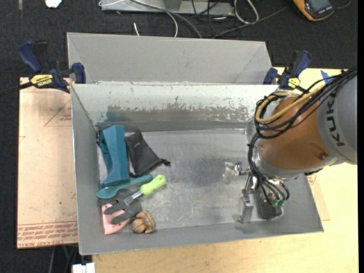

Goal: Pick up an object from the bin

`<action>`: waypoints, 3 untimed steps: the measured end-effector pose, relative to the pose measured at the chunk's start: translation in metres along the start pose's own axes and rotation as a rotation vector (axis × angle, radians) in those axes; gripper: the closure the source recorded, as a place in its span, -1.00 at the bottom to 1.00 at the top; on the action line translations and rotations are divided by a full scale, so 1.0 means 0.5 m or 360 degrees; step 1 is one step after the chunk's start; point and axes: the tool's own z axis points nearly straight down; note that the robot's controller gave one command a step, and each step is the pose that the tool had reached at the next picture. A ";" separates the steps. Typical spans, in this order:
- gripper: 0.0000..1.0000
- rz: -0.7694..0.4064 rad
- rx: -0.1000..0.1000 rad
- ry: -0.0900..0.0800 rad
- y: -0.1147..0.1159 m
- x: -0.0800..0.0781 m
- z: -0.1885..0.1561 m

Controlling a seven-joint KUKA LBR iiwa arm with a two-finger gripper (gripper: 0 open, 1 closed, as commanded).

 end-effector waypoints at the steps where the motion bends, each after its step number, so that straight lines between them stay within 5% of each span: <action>1: -1.00 -0.0003 0.0001 -0.0012 0.000 -0.004 -0.008; 2: -1.00 -0.0027 -0.0001 -0.0011 0.098 -0.069 -0.001; 3: -1.00 0.0253 0.0000 -0.0010 0.128 -0.110 -0.054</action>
Offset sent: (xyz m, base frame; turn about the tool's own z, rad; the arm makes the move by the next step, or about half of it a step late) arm 0.0361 0.0522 0.0001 -0.0181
